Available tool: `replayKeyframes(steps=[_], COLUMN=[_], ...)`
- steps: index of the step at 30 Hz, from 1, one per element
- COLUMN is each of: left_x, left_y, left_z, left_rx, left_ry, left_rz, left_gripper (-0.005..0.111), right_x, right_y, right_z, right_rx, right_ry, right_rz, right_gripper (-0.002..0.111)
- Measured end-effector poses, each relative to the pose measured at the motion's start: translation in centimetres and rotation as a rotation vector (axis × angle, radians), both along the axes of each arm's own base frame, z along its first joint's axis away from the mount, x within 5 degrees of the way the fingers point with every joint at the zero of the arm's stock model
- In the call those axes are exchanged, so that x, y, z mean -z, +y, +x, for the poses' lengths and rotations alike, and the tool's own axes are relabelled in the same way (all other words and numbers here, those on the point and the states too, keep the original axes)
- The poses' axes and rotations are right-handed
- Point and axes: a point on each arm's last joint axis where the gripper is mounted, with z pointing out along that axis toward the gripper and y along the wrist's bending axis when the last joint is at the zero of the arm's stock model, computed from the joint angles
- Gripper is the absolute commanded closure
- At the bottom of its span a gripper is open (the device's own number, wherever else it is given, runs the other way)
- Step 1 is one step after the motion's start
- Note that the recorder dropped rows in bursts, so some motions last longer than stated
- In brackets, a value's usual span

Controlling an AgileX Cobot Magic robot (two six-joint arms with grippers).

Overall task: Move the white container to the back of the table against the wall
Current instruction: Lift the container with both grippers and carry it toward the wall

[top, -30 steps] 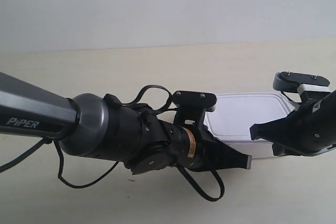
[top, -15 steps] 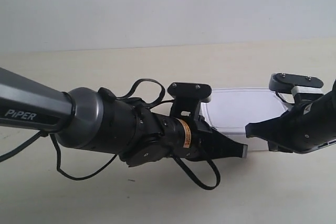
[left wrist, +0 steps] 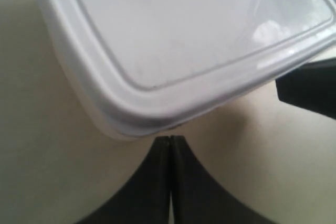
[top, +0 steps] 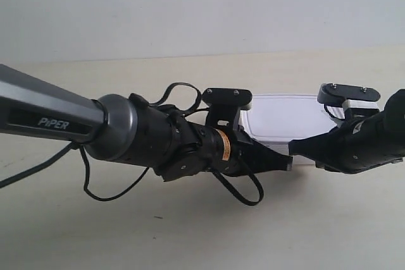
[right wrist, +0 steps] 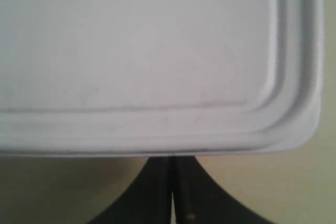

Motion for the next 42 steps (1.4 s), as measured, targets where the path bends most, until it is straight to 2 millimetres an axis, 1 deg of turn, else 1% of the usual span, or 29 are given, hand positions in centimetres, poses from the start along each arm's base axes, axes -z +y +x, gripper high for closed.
replayKeyframes(steps=[3,9,14,20,24,31,34,39,42], left_x=[0.6,-0.8,-1.4,-0.3,0.5,0.1,0.4,1.3,1.5], left_y=[-0.2,-0.9,-0.5,0.0,-0.3,-0.4,-0.2,-0.2,-0.4], left_z=[0.3,1.2,2.3,3.4,4.1,5.4,6.1,6.9,7.3], left_rx=[0.000,0.010,-0.009,-0.019,-0.013,-0.011,-0.023,-0.028,-0.021], left_ry=[0.007,-0.032,-0.043,-0.039,-0.041,-0.073,-0.069,-0.063,-0.069], left_rz=[0.014,0.012,0.023,0.054,0.072,0.082,0.096,0.115,0.129], left_gripper=[0.107,0.107,0.107,0.107,0.107,0.107,0.107,0.107,0.107], right_x=[-0.5,-0.7,-0.9,-1.2,-1.2,-0.8,-1.0,-1.2,-0.7], right_y=[0.1,0.4,0.7,1.1,1.3,1.7,1.8,2.2,2.4], right_z=[0.7,2.0,3.3,4.6,5.3,6.9,7.7,9.0,9.7], right_rx=[0.002,-0.009,-0.011,-0.012,-0.014,-0.016,-0.016,-0.020,-0.021], right_ry=[-0.036,-0.065,-0.083,-0.103,-0.100,-0.107,-0.123,-0.131,-0.122], right_rz=[0.005,0.002,0.006,0.013,0.014,0.017,0.021,0.025,0.025], right_gripper=[0.108,0.108,0.108,0.108,0.108,0.108,0.108,0.108,0.108])
